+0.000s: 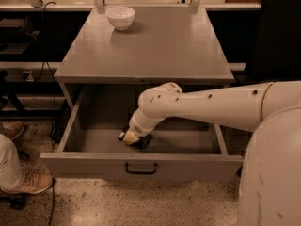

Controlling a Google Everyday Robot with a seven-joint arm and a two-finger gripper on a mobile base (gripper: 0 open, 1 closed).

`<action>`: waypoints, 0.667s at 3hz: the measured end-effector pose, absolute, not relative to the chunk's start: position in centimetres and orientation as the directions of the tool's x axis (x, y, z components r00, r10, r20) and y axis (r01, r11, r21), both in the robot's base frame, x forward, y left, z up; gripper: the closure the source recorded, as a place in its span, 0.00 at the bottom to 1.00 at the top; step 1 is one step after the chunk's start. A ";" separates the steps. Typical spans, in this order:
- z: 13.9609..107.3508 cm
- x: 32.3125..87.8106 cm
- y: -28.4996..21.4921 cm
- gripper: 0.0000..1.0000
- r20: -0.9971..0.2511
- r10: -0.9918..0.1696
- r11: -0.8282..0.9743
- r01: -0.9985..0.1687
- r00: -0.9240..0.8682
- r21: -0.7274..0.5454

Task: Pick rxbar blueberry from top drawer and place on counter

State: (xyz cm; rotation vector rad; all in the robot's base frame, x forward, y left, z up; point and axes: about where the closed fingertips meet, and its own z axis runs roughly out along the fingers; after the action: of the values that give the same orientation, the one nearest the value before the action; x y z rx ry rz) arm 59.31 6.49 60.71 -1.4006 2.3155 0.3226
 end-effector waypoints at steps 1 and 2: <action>62.7 58.9 4.8 1.00 -0.522 -0.749 0.488 -0.873 -0.408 -0.019; 69.5 57.9 5.3 1.00 -0.675 -0.652 0.486 -0.874 -0.345 -0.023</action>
Offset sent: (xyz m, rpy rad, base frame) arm -0.0307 -0.1467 0.2012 0.4728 -0.3206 -0.1379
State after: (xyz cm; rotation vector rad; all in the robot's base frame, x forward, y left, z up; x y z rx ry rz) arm 57.94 5.32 69.51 -1.2528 2.1093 0.4588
